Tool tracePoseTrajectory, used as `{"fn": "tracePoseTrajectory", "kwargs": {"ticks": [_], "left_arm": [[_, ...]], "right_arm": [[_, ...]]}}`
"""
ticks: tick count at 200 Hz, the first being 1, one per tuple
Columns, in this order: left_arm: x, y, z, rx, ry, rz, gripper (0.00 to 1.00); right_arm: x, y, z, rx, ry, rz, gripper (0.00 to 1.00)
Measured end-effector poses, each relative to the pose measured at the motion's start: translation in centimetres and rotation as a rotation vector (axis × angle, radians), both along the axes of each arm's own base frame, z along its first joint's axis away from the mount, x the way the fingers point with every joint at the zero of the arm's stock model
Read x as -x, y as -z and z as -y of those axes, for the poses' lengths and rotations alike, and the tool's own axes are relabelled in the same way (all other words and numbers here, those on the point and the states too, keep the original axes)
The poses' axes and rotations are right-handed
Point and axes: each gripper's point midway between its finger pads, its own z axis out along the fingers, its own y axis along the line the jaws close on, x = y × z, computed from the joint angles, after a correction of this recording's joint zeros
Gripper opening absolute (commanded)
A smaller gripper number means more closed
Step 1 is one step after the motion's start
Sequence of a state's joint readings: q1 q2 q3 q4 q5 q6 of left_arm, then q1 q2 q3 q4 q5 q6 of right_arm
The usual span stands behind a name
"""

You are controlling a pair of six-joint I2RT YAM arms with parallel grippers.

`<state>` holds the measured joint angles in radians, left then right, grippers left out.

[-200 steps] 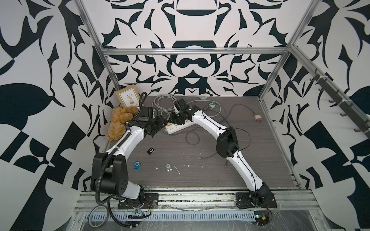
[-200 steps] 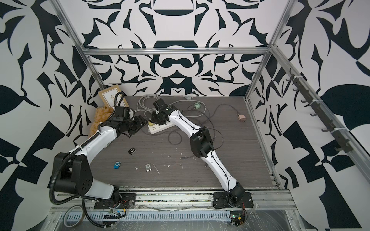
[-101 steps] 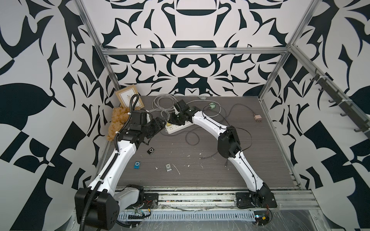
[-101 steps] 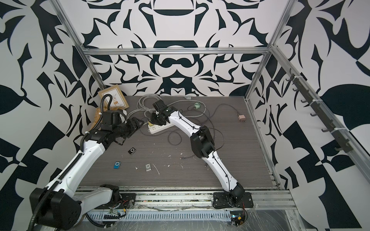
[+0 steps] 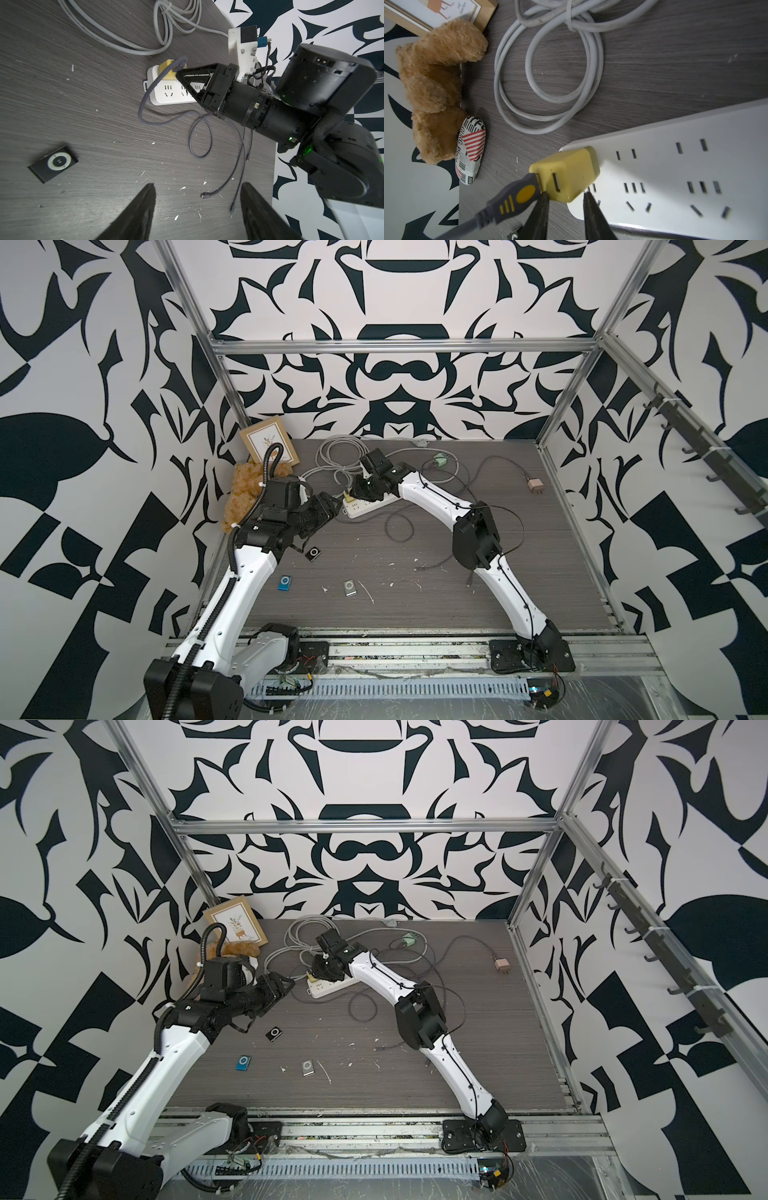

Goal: Charge mp3
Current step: Insert the plug into the socket, then pick up the charging cable from the center of the board.

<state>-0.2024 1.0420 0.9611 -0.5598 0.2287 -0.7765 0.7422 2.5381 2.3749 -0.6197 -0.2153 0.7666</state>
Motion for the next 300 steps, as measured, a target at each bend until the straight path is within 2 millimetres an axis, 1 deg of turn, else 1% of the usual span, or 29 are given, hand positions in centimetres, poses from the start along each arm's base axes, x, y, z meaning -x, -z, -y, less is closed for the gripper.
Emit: {"fn": "tracePoseTrajectory", "kwargs": {"ticks": [42,83,99,114,124,134,146,161,169,175,177,179,183,191,194,195,201,204,210,213,221,230,232,234,238,246,260,273,300], "left_arm": [[0.7,-1.1,-0.2,-0.006,0.005,0.013,0.73],[1.1,-3.6,-0.5,-0.009,-0.001,0.069,0.77],[1.0,-4.6,-0.5,-0.011,-0.003,0.092,0.78],[0.9,-5.1,-0.6,-0.015,0.0,0.109,0.8],[0.9,-5.4,-0.6,-0.022,0.007,0.118,0.81],[0.9,-5.4,-0.5,-0.03,0.022,0.127,0.81],[1.1,-5.6,-0.1,-0.032,0.057,0.138,0.81],[1.5,-5.9,1.3,-0.042,0.135,0.171,0.82],[1.9,-6.2,2.6,-0.057,0.197,0.203,0.82],[2.6,-6.4,4.3,-0.07,0.272,0.235,0.82],[2.8,-6.5,4.7,-0.073,0.291,0.245,0.82],[3.2,-6.5,5.6,-0.076,0.329,0.257,0.82],[3.6,-6.5,6.6,-0.084,0.372,0.276,0.8],[5.0,-6.3,9.1,-0.096,0.48,0.308,0.74],[5.5,-6.1,10.0,-0.098,0.522,0.317,0.72],[5.9,-6.0,10.7,-0.101,0.554,0.327,0.72],[7.0,-5.2,12.7,-0.114,0.647,0.344,0.7],[7.3,-5.0,13.2,-0.119,0.674,0.352,0.7],[8.6,-3.8,15.2,-0.135,0.773,0.36,0.68],[9.0,-3.2,15.9,-0.139,0.804,0.357,0.67],[10.1,-1.4,17.9,-0.158,0.909,0.354,0.65],[11.0,1.2,19.7,-0.183,1.017,0.335,0.63],[11.1,1.5,19.8,-0.186,1.026,0.332,0.63],[11.2,2.4,20.2,-0.194,1.049,0.313,0.63],[11.3,3.4,20.7,-0.206,1.083,0.304,0.63],[11.2,5.6,21.4,-0.228,1.14,0.28,0.63],[11.3,8.6,22.1,-0.256,1.222,0.241,0.64],[11.3,10.6,22.8,-0.274,1.294,0.215,0.64],[11.0,12.8,24.1,-0.292,1.387,0.216,0.64]], "right_arm": [[0.3,-0.1,0.6,0.029,0.022,-0.021,0.46],[0.5,-0.3,1.3,0.051,0.03,-0.032,0.58],[0.7,-1.6,1.7,0.048,0.033,-0.031,0.6],[1.1,-3.8,2.4,0.03,0.03,-0.017,0.62],[2.0,-5.5,3.4,0.026,0.022,-0.011,0.63],[3.1,-7.1,5.0,0.026,0.014,-0.002,0.65],[5.2,-8.7,7.7,0.035,-0.01,0.007,0.67],[8.3,-10.2,12.0,0.054,-0.052,0.031,0.7],[9.9,-10.8,14.5,0.066,-0.073,0.045,0.72],[11.1,-11.3,17.1,0.077,-0.077,0.058,0.73],[11.5,-11.1,17.7,0.086,-0.083,0.057,0.74],[11.7,-11.6,18.8,0.084,-0.073,0.066,0.74],[12.3,-11.7,20.1,0.087,-0.077,0.073,0.74],[13.6,-12.0,23.7,0.098,-0.055,0.083,0.75],[13.9,-11.9,24.5,0.102,-0.048,0.083,0.76],[14.1,-12.1,25.4,0.1,-0.038,0.089,0.76],[14.8,-12.1,27.4,0.106,-0.017,0.095,0.77],[15.2,-11.9,28.5,0.113,-0.002,0.096,0.77],[15.9,-11.7,30.7,0.126,0.03,0.092,0.77],[16.4,-11.5,31.5,0.133,0.041,0.089,0.77],[17.6,-11.1,32.6,0.143,0.045,0.074,0.77],[18.7,-10.6,32.8,0.144,0.028,0.057,0.77],[18.9,-10.5,32.8,0.144,0.024,0.053,0.76],[19.1,-10.3,32.8,0.143,0.017,0.047,0.76],[19.5,-10.2,32.6,0.139,0.004,0.038,0.76],[20.0,-9.8,32.4,0.133,-0.013,0.021,0.76],[20.4,-9.4,31.9,0.118,-0.032,-0.002,0.76],[20.6,-9.2,31.8,0.108,-0.04,-0.011,0.76],[21.0,-8.9,31.7,0.097,-0.046,-0.021,0.76]]}}
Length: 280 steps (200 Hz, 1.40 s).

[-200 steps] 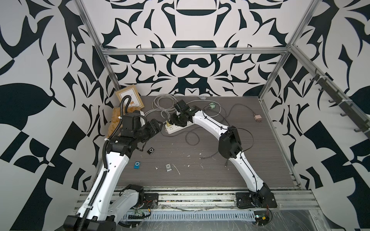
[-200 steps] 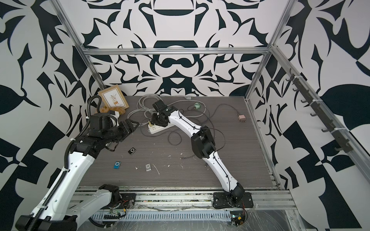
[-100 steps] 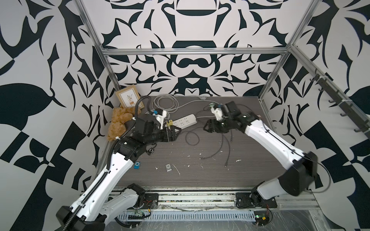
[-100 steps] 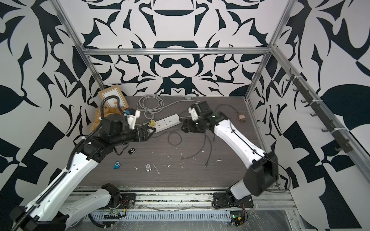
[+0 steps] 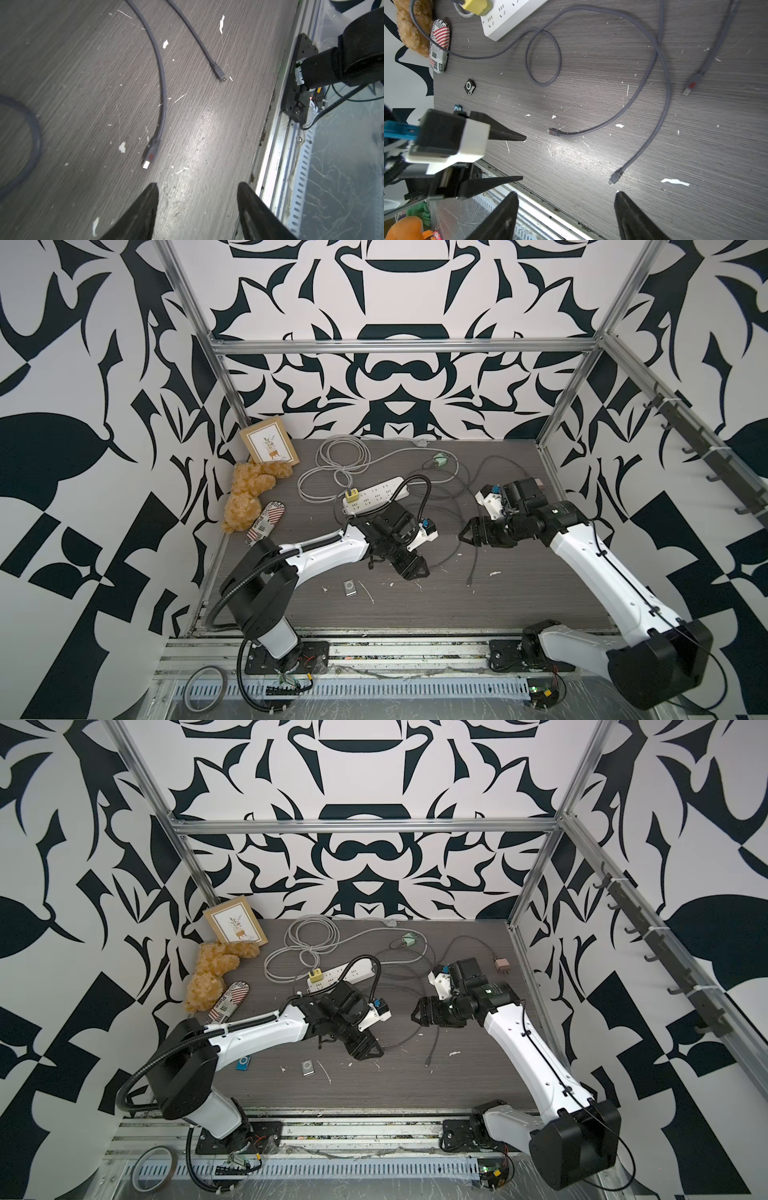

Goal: Charge mp3
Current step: Pick up the charging cable from the center of the board.

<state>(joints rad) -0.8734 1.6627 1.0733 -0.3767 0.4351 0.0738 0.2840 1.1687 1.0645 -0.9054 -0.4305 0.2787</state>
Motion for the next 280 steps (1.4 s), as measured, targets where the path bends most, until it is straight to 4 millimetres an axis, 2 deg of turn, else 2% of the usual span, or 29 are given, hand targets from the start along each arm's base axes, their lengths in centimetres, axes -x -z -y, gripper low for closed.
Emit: {"fn": "tracePoseTrajectory", "kwargs": {"ticks": [53,95,154,195,238,280], "left_arm": [[-1.0,2.7,1.2,-0.067,0.076,0.067,0.61],[-1.2,4.4,0.6,-0.127,0.125,0.12,0.59],[-1.6,6.8,-0.2,-0.224,0.161,0.171,0.51],[-2.0,7.2,-0.3,-0.251,0.166,0.209,0.43],[-2.0,7.3,0.3,-0.25,0.174,0.245,0.36],[-2.3,7.4,0.8,-0.245,0.162,0.267,0.26]], "right_arm": [[0.8,0.2,-0.1,-0.024,0.006,-0.006,0.75],[0.6,0.5,-0.3,-0.043,0.019,-0.011,0.75],[0.5,0.8,-0.5,-0.057,0.034,-0.019,0.75],[0.5,1.0,-0.6,-0.067,0.043,-0.022,0.74],[0.7,1.5,-0.5,-0.071,0.054,-0.036,0.74],[1.0,1.2,-0.4,-0.084,0.069,-0.024,0.73]]}}
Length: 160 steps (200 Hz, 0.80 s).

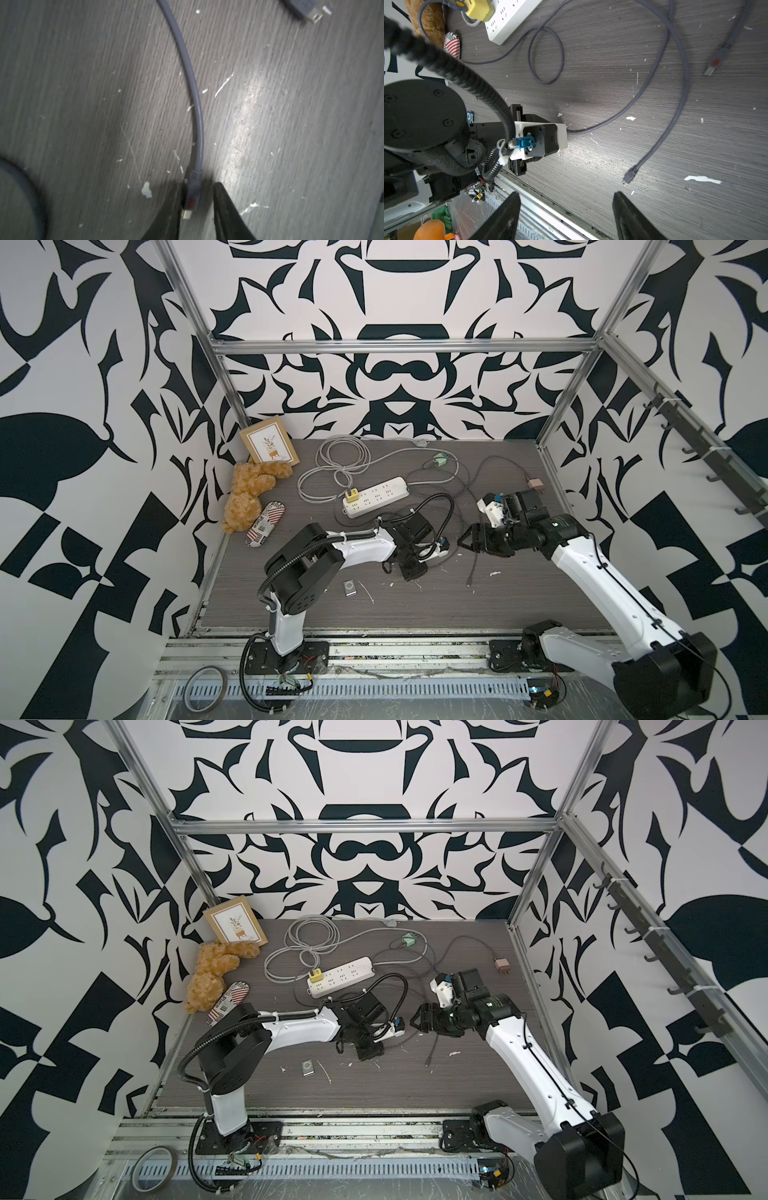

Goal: Charge mp3
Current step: Pick up the charging cable from the center of the board.

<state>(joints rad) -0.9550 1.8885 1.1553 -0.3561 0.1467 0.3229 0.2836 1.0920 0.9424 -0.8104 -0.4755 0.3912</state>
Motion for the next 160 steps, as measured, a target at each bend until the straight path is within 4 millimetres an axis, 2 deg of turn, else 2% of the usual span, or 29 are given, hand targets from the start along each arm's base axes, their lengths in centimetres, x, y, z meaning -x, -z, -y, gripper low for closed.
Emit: {"fn": "tracePoseTrajectory", "kwargs": {"ticks": [38,62,97,111,125,146,160], "left_arm": [[-0.1,0.1,0.3,0.008,-0.006,0.02,0.16],[-0.2,0.0,0.3,0.015,-0.009,0.035,0.14],[0.4,-0.6,-0.5,0.012,-0.016,0.034,0.11],[0.6,-2.0,-0.5,0.038,-0.02,0.039,0.1],[0.7,-4.4,0.0,0.097,-0.02,0.053,0.1],[0.7,-7.6,0.8,0.174,-0.017,0.064,0.1],[0.8,-9.0,1.3,0.21,-0.014,0.063,0.09]], "right_arm": [[0.9,0.3,0.3,-0.014,0.025,-0.008,0.73],[1.7,0.2,0.4,-0.034,0.052,-0.014,0.73],[3.8,0.2,0.3,-0.13,0.132,-0.063,0.7],[4.8,0.6,-0.2,-0.215,0.176,-0.098,0.67],[5.4,1.3,-0.7,-0.312,0.226,-0.14,0.66],[5.6,2.9,-1.2,-0.418,0.302,-0.204,0.63],[5.3,3.8,-1.5,-0.462,0.348,-0.247,0.62]]}}
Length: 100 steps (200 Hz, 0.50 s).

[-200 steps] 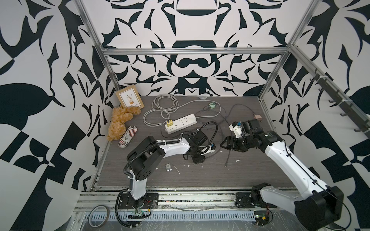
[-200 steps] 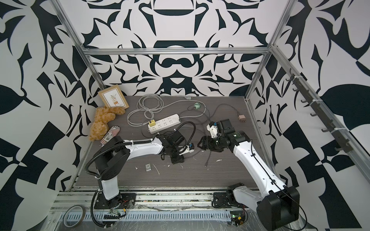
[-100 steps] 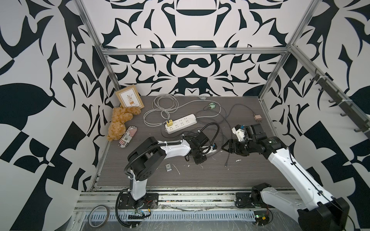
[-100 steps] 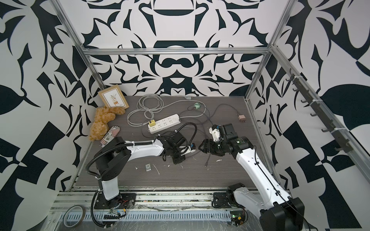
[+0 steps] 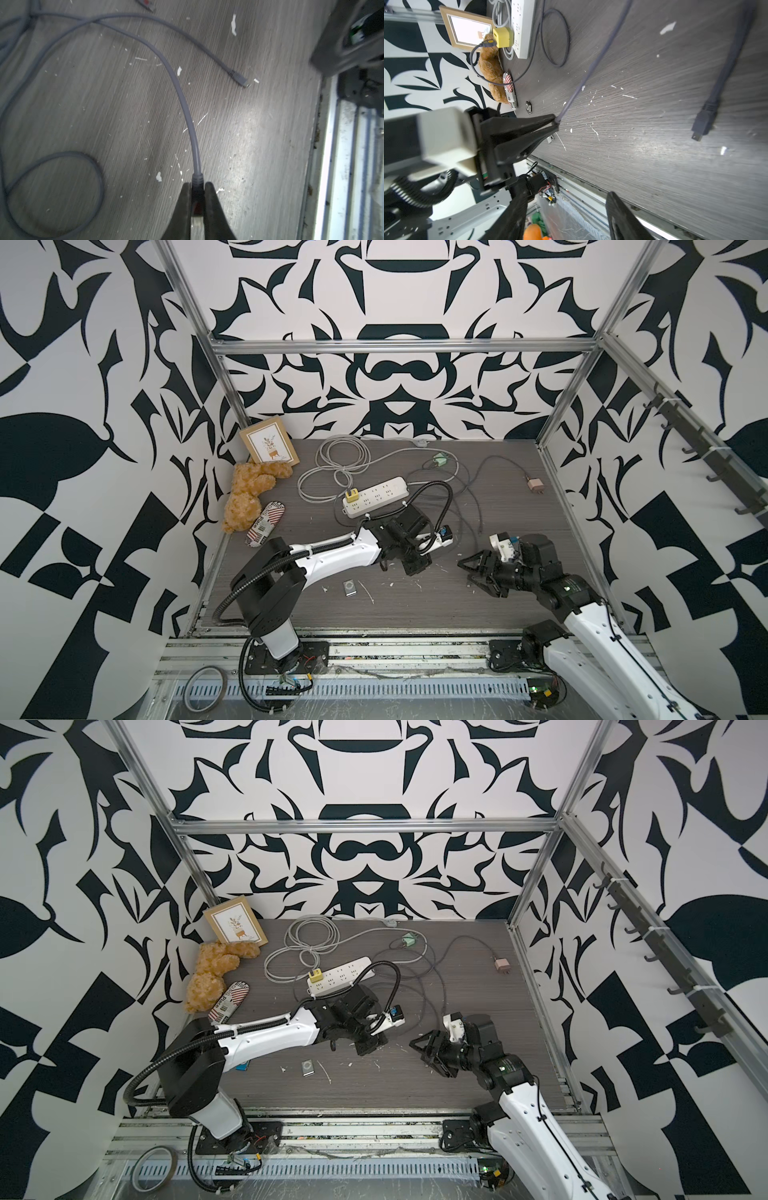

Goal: Charge mp3
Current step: Pick up the charging cable from the center of the board.

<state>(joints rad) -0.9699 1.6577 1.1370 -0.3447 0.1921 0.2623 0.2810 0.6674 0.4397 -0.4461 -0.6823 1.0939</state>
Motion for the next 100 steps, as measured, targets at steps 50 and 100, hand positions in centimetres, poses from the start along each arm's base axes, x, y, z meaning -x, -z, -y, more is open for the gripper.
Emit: {"fn": "tracePoseTrajectory", "kwargs": {"ticks": [50,100], "left_arm": [[0.3,-1.3,0.6,0.029,0.009,-0.021,0.09],[0.4,-2.0,1.1,0.043,0.011,-0.024,0.09]], "right_arm": [[-2.7,0.3,-0.9,-0.065,0.061,-0.053,0.61],[-5.4,1.0,-1.5,-0.093,0.103,-0.068,0.55]]}}
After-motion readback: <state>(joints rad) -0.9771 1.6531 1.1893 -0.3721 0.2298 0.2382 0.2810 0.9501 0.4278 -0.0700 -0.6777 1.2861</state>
